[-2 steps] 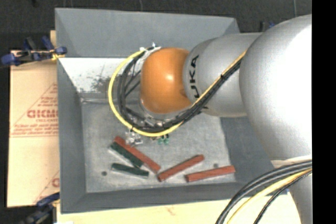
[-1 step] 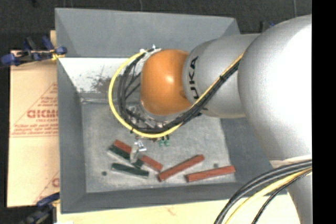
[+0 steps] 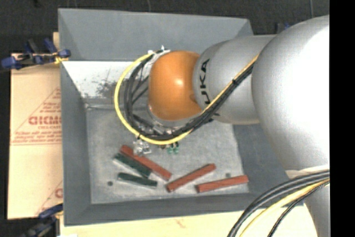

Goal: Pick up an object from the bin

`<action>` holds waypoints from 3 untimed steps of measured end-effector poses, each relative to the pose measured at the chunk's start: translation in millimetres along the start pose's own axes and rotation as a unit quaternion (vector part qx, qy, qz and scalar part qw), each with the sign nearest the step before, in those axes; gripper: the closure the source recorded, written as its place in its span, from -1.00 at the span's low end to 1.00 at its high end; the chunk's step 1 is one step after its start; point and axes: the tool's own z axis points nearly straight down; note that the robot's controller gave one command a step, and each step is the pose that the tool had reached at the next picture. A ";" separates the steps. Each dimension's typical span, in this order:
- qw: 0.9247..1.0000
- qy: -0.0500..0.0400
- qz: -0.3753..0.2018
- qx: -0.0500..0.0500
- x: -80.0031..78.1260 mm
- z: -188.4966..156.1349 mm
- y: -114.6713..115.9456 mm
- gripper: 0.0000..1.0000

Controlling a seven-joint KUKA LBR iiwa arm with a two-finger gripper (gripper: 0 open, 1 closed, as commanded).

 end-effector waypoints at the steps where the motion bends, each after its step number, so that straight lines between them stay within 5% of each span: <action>1: 1.000 -0.001 0.001 0.000 1.1 3.6 -1.0 -1.00; 2: 1.000 0.001 0.001 0.000 0.3 0.0 0.0 1.00; 3: 1.000 -0.001 0.002 0.000 0.9 3.5 -0.9 -1.00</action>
Offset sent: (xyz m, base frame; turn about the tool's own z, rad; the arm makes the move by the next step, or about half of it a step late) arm 0.0000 0.0000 0.0000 0.0000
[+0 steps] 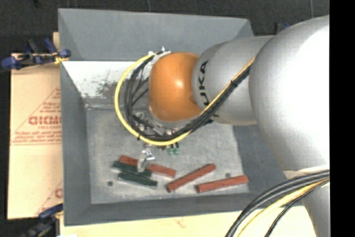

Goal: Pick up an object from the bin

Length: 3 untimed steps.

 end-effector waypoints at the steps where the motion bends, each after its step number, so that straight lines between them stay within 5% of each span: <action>1: 1.000 0.002 0.000 0.000 -0.6 -3.4 0.9 1.00; 2: 1.000 0.000 0.001 0.000 0.0 0.1 0.1 -1.00; 3: 1.000 0.001 0.000 0.000 0.1 -0.5 0.3 1.00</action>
Offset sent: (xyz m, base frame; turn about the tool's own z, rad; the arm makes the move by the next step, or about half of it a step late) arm 0.0000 0.0000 0.0000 0.0000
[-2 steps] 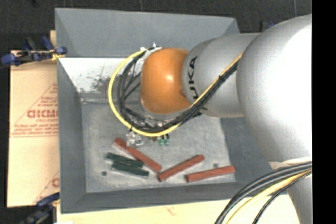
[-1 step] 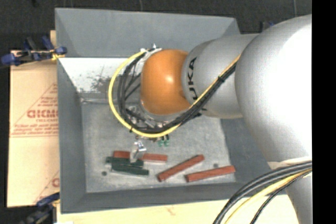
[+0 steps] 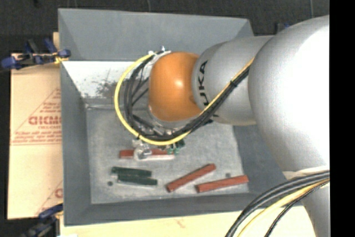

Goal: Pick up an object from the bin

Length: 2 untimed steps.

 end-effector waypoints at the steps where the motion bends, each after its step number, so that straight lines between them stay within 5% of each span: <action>1: 1.000 0.000 0.000 0.000 0.0 0.0 0.0 1.00; 2: 1.000 0.001 -0.027 -0.001 -6.4 2.0 -3.6 1.00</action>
Offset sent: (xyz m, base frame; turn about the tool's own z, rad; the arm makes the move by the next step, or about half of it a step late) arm 0.0196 -0.0201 -0.0280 -0.1579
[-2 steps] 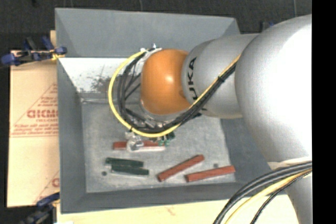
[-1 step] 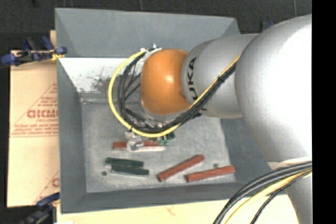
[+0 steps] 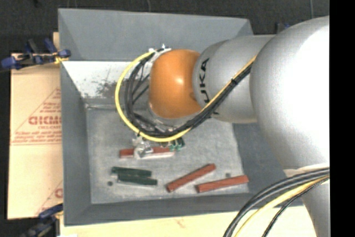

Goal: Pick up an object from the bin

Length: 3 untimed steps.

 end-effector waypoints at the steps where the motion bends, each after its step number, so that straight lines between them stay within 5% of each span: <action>1: 1.000 -0.004 -0.015 0.001 0.3 -2.7 -0.3 1.00; 2: 1.000 -0.004 -0.015 0.001 0.3 -2.7 -0.3 1.00; 3: 1.000 0.000 -0.015 0.001 4.0 3.3 0.0 -1.00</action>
Offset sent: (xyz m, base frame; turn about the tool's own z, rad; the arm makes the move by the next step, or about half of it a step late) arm 0.0000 0.0000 0.0000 0.0000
